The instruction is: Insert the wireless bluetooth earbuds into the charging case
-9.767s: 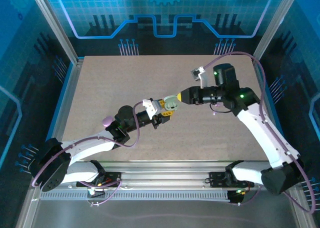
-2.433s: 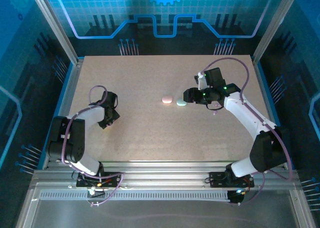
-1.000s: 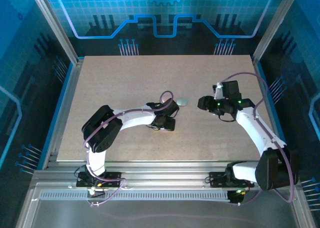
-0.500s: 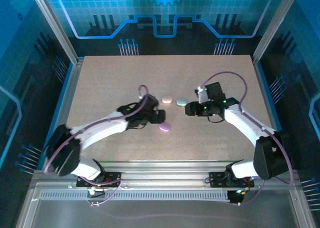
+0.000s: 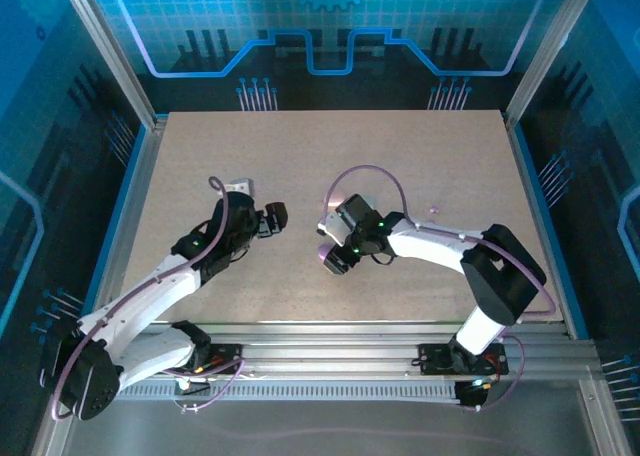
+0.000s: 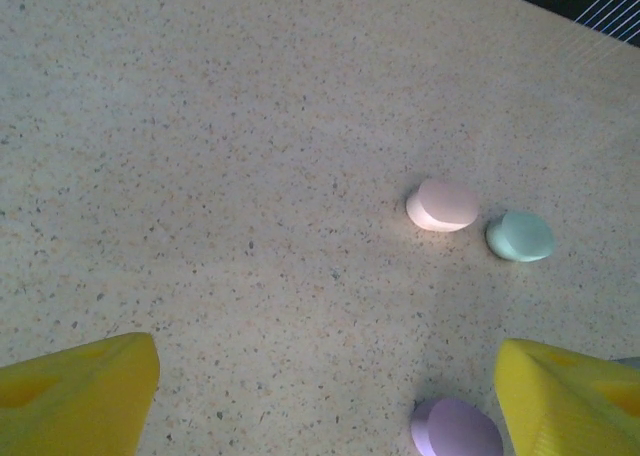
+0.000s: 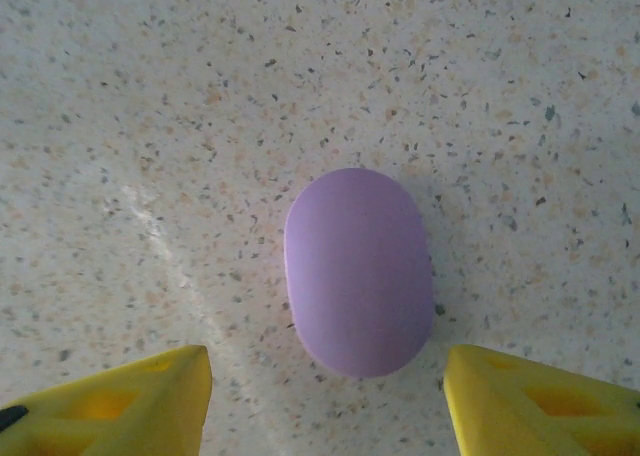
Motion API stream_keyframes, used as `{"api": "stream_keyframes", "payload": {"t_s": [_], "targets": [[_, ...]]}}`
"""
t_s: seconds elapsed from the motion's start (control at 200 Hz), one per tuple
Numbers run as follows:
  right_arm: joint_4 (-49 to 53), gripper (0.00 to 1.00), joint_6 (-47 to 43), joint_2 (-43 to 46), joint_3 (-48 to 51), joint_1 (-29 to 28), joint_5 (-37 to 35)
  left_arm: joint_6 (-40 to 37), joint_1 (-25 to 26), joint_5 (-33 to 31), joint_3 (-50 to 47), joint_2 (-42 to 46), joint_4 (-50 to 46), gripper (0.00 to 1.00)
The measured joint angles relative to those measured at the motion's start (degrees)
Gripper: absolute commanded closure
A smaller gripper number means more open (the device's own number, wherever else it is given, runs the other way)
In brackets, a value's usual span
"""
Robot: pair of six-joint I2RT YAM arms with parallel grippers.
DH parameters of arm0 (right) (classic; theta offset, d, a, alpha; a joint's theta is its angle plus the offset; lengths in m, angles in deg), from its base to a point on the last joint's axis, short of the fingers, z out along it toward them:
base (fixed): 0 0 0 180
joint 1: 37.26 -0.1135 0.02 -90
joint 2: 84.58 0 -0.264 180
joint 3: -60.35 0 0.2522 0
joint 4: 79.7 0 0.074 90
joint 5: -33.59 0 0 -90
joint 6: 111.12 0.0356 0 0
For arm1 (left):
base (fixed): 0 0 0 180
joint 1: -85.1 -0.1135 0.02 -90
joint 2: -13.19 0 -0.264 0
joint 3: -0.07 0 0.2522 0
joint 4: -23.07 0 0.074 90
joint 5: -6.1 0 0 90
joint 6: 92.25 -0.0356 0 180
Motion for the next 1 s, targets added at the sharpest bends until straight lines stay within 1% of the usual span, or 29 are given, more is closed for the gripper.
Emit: {"api": "stream_keyframes", "payload": {"t_s": [0.12,0.29,0.47,0.725,0.88,1.001], "targets": [[-0.02,0.35,-3.43,-1.03,-0.15,-0.31,0.04,-0.94,-0.02,-0.28,-0.96,1.11,1.29,0.12],[-0.28,0.35,-6.03,-2.78,-0.52,-0.72,-1.14,-1.25,-0.09,-0.37,-1.36,1.22,1.36,0.12],[-0.46,0.39,-7.72,-5.49,-2.86,-0.72,-1.4,-1.38,-0.09,-0.37,-1.36,1.31,1.75,0.12],[-0.66,0.39,-9.03,-7.19,-3.5,-0.72,-1.05,-2.23,-0.35,-0.37,-1.46,1.33,1.9,0.12],[-0.68,0.46,-9.84,-8.48,-3.72,-0.72,0.02,-2.34,-0.35,-0.37,-1.92,1.31,2.64,0.13],[-0.94,0.55,-10.64,-9.33,-3.87,-0.68,0.22,-2.43,-0.35,-0.37,-2.1,1.31,2.8,0.14]]}}
